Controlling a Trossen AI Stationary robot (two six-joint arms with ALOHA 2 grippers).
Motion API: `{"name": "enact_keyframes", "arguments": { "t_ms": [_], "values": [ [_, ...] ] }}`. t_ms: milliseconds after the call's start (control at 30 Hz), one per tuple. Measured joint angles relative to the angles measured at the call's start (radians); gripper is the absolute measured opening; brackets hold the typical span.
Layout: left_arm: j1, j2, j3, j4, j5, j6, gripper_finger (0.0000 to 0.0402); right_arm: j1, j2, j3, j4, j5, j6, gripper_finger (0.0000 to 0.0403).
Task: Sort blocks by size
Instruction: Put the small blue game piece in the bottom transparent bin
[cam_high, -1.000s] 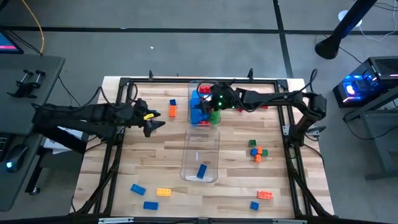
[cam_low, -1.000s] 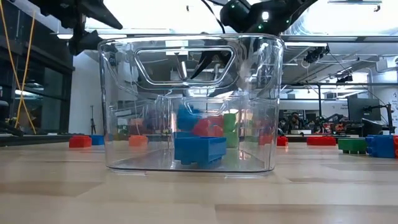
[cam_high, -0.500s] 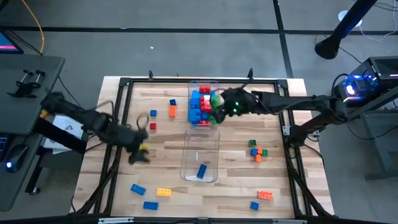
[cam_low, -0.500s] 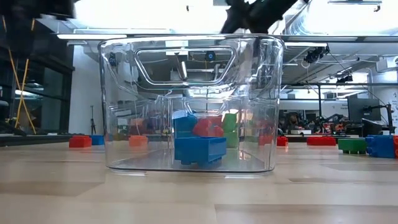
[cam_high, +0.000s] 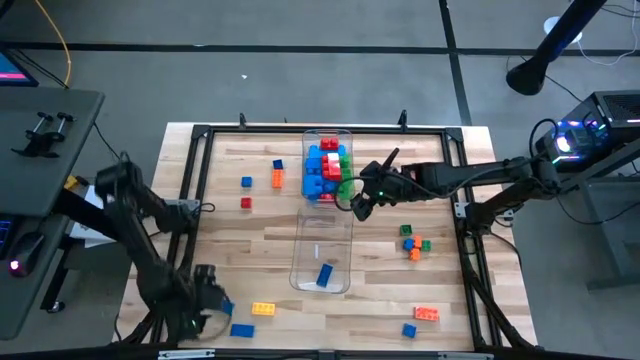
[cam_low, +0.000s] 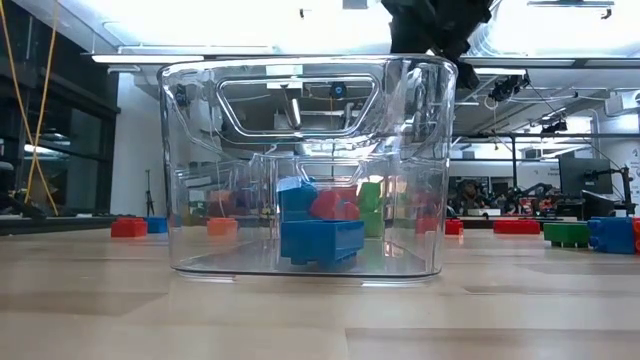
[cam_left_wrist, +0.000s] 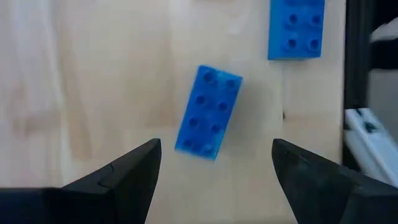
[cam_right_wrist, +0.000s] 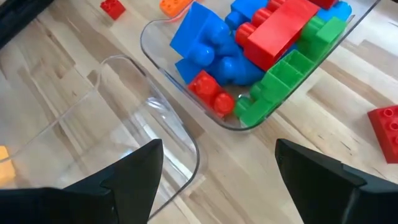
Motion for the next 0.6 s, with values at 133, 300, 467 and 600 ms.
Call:
{"name": "enact_keyframes", "arguments": {
  "t_ms": [133,300,467,600],
  "values": [
    [-0.001,0.133,0.048,0.015,-0.012,0.065,0.0294,-0.001,0.000,0.000,0.001,0.000,-0.004,0.0307],
    [0.005,0.191,0.050,0.003,-0.065,0.033,0.0294,-0.001,0.000,0.000,-0.011,-0.002,-0.016,0.0307],
    [0.022,0.204,0.050,0.032,-0.076,0.050,0.0294,-0.001,0.000,0.000,-0.021,-0.004,-0.017,0.0307],
    [0.023,0.217,0.034,0.123,-0.027,0.105,0.0293,-0.001,0.000,0.000,-0.021,-0.004,-0.017,0.0307]
  ]
}}
